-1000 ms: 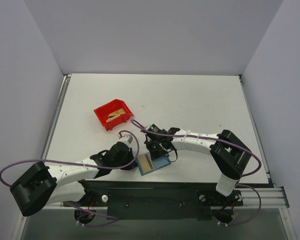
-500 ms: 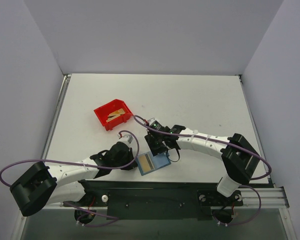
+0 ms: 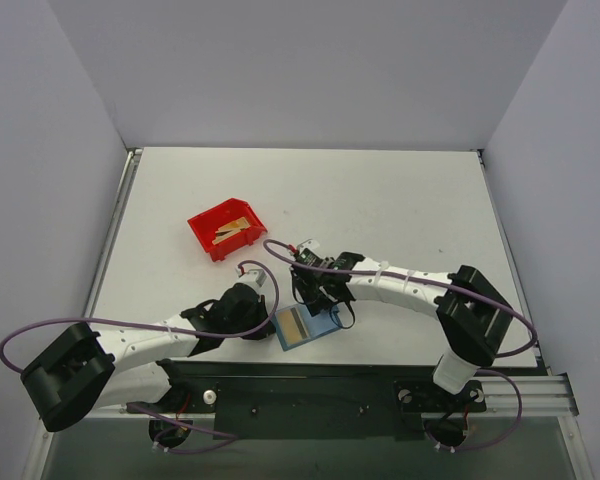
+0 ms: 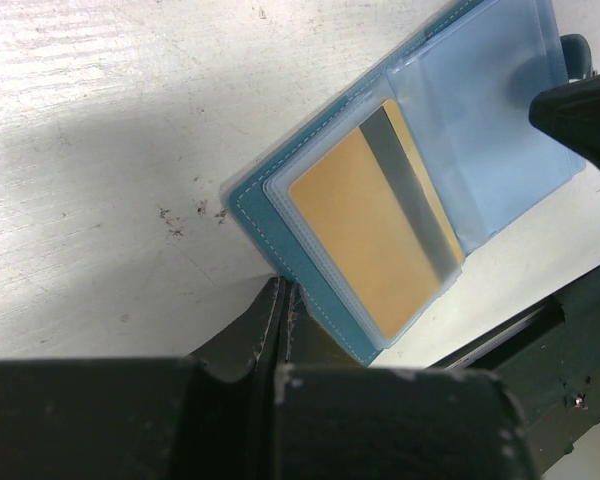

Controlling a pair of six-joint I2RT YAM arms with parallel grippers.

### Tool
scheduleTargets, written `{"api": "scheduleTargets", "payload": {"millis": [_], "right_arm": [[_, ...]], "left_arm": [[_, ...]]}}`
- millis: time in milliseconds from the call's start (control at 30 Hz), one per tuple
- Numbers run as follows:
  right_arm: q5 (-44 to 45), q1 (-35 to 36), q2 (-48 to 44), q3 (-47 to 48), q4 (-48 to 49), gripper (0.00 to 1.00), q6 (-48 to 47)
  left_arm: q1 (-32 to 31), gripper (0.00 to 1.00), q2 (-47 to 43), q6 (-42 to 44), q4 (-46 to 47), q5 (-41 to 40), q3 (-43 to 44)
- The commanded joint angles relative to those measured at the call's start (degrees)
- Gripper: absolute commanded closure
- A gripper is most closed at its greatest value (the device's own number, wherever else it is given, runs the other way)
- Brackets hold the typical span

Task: Put the credit cards into the card holder
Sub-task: Close the card holder at the center of the board.

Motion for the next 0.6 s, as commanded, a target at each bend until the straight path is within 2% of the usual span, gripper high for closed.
{"api": "scheduleTargets", "payload": {"millis": [0,233,567], "right_arm": [[3.97,1.16,1.92,1.98,-4.17,0.46,1.00],[7.74,1.51,2.36,1.36,-4.78,0.55,1.97],[9.07,1.60,2.62,1.28,-5.93,0.82,2.05]], "left_arm": [[-0.05,1.00,1.33,1.42,-3.15,-0.41,0.25],[-0.05,1.00,1.33,1.33,-2.98,-0.41,0.42],[-0.05,1.00,1.33,1.42,-3.15,-0.41,0.51]]}}
